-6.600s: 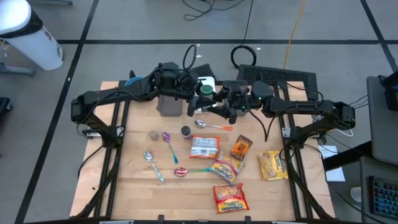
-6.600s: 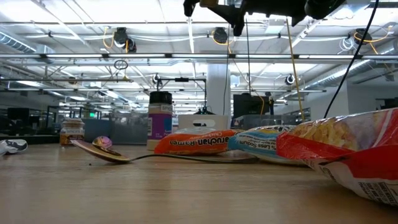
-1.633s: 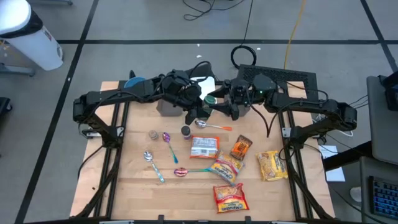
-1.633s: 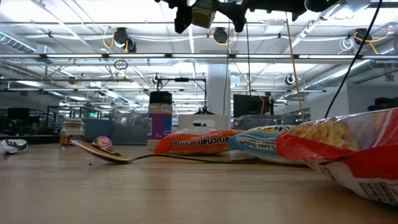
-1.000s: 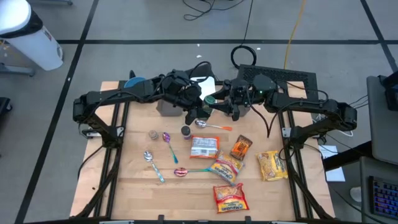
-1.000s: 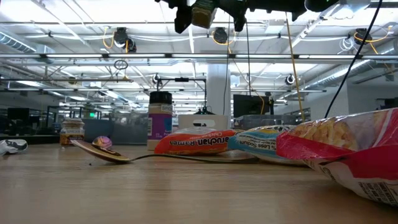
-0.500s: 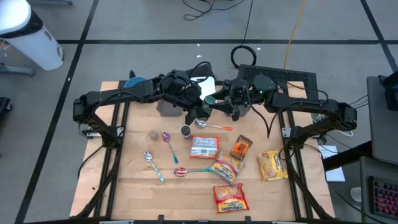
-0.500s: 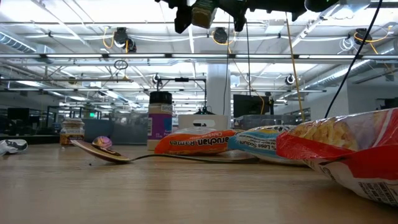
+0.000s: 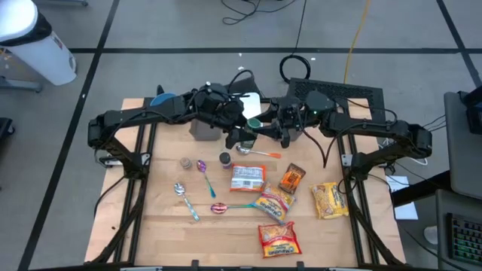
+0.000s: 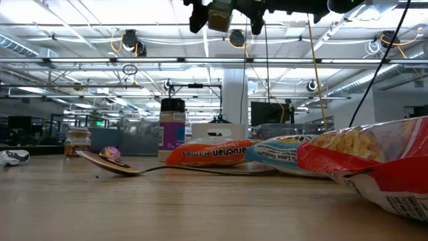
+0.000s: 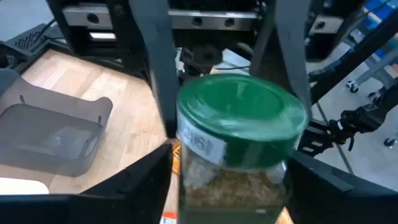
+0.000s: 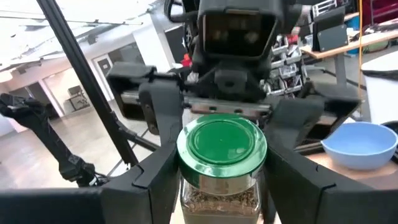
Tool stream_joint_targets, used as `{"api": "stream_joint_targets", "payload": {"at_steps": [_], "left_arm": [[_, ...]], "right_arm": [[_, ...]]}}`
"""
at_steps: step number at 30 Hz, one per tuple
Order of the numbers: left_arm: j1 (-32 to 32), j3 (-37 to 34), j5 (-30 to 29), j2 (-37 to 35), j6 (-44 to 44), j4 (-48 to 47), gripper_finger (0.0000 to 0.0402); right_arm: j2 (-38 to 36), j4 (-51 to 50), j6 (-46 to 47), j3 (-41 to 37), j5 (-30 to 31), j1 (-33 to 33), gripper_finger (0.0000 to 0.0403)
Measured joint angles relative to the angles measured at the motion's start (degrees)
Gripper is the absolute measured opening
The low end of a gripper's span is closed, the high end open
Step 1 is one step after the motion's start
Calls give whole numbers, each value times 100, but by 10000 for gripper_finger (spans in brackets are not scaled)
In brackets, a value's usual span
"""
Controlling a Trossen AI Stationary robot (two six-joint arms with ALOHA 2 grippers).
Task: Pick & Place Food Item
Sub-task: Put the green seasoning bottle into the white bin
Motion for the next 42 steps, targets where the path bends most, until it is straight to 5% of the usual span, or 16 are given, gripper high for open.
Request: {"api": "stream_joint_targets", "payload": {"at_steps": [11, 42], "left_arm": [[10, 0, -12, -69, -88, -23, 334], [1154, 4, 343, -1025, 522, -1580, 274]], "right_arm": [[-30, -4, 5, 2, 1, -160, 195], [-345, -1359, -642, 11, 91, -1396, 194]]}}
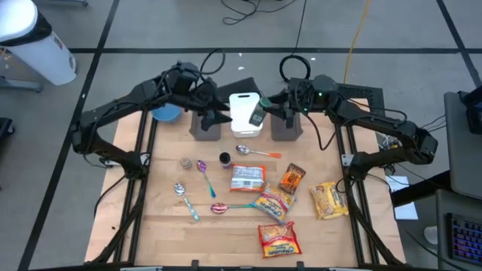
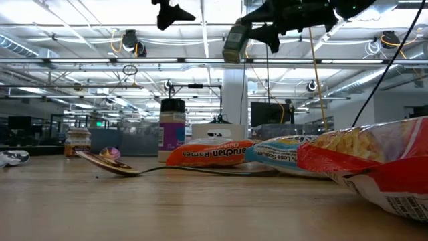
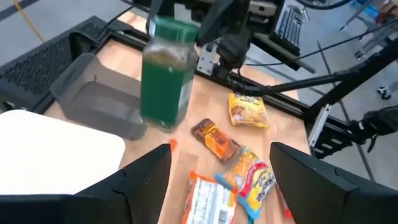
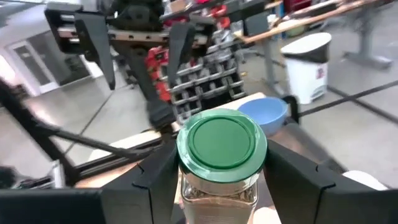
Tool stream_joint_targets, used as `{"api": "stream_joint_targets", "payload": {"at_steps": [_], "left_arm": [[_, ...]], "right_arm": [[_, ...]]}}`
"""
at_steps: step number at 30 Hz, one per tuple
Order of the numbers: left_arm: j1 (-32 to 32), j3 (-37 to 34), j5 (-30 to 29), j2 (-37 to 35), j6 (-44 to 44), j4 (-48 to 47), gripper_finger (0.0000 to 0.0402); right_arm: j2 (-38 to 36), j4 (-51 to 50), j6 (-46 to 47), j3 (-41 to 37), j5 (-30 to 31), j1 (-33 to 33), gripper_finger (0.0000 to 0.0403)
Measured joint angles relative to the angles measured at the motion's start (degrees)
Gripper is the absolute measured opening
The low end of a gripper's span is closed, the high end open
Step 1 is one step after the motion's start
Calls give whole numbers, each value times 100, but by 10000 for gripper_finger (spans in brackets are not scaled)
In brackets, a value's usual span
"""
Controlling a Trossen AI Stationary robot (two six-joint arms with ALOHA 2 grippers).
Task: Pick & Place Food Item
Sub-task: Put the green seasoning bottle into the white bin
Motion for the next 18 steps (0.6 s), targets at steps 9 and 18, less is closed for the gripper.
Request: {"api": "stream_joint_targets", "payload": {"at_steps": [9, 18], "left_arm": [[312, 0, 255, 0, 254, 83, 251], [533, -1238, 1157, 7, -655, 2280, 246]], "right_arm": [[4, -722, -506, 541, 409, -120, 194], [4, -1781, -897, 1250, 605, -266, 194]]}}
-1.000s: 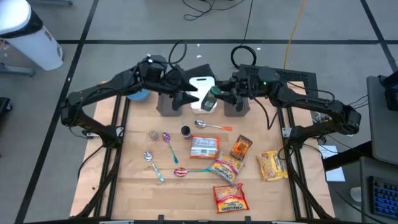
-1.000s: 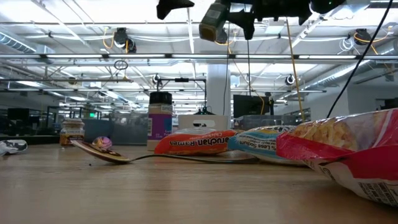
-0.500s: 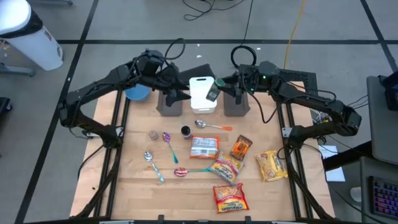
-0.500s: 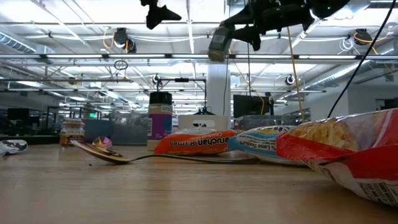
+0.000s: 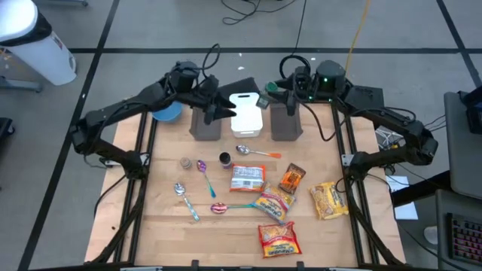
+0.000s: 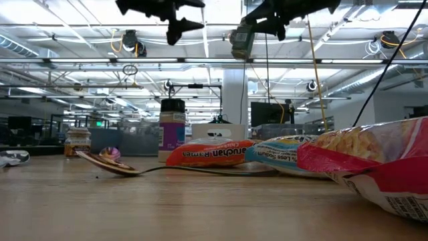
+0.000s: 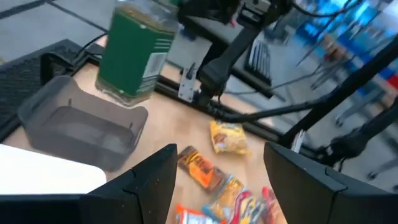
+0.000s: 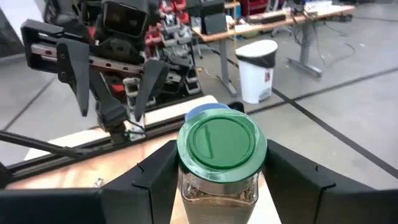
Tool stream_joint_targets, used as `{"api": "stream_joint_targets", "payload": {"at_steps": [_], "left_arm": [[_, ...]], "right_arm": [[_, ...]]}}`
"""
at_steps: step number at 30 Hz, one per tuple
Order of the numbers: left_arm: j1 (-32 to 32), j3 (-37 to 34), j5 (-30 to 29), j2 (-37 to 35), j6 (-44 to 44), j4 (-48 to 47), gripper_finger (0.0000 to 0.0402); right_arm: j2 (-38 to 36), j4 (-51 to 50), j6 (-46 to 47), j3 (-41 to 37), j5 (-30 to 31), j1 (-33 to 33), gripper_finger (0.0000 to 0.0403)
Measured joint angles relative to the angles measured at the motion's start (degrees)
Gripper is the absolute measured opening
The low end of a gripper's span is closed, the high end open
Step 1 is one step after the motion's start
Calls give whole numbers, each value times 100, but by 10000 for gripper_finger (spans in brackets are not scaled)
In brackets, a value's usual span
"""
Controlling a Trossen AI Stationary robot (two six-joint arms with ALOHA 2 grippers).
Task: Pick & Place Food Item
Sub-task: Put the green seasoning bottle into the white bin
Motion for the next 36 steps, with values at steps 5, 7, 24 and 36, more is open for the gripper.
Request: {"api": "stream_joint_targets", "payload": {"at_steps": [5, 7, 24, 36], "left_arm": [[-38, -693, 161, 0, -590, 1115, 246], [-83, -907, 209, -1, -795, 1637, 246], [-291, -2770, -95, -1215, -2176, 3884, 246], [-285, -2871, -866, -2394, -1291, 2306, 246]], "right_arm": [[1, -743, -298, 263, 296, -80, 194], [38, -1031, -436, 364, 450, -123, 194], [991, -1419, -278, 656, 1047, -528, 194], [1364, -1740, -272, 606, 1719, -569, 194]]}}
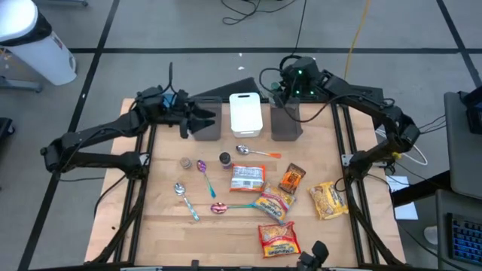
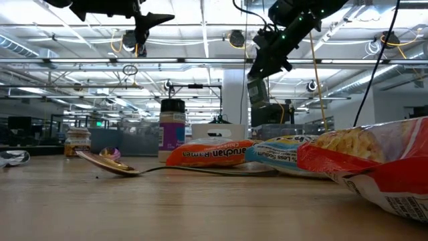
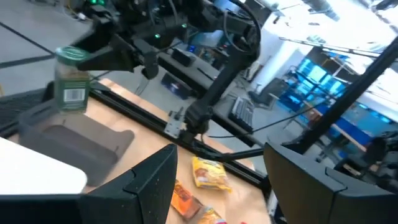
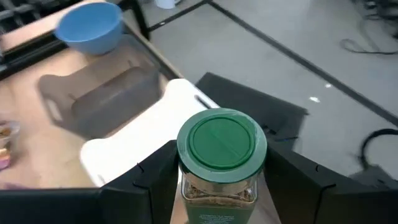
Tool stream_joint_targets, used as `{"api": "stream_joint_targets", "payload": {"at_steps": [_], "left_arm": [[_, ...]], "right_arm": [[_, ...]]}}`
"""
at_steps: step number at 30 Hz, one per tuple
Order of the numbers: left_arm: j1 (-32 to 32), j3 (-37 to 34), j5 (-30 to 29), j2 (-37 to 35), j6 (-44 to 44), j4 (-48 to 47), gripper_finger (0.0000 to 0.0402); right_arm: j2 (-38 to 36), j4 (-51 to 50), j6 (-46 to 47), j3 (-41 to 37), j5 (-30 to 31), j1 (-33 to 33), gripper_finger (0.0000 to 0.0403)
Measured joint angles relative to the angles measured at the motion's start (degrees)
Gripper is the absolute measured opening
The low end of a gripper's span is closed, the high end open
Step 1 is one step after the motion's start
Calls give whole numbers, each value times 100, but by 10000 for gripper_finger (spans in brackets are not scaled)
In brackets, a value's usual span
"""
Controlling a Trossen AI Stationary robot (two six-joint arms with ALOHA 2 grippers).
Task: Pick & Place Food Item
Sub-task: Put the green seasoning bottle into the white bin
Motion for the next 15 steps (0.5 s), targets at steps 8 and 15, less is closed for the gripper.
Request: {"api": "stream_joint_targets", "payload": {"at_steps": [8, 15], "left_arm": [[-2, 0, -83, -25, 21, -48, 246], [-17, 0, -601, 51, 29, -29, 246]], "right_arm": [[-275, 1140, 367, -1027, 305, -63, 194], [-288, 2468, 543, -1490, -150, 91, 194]]}}
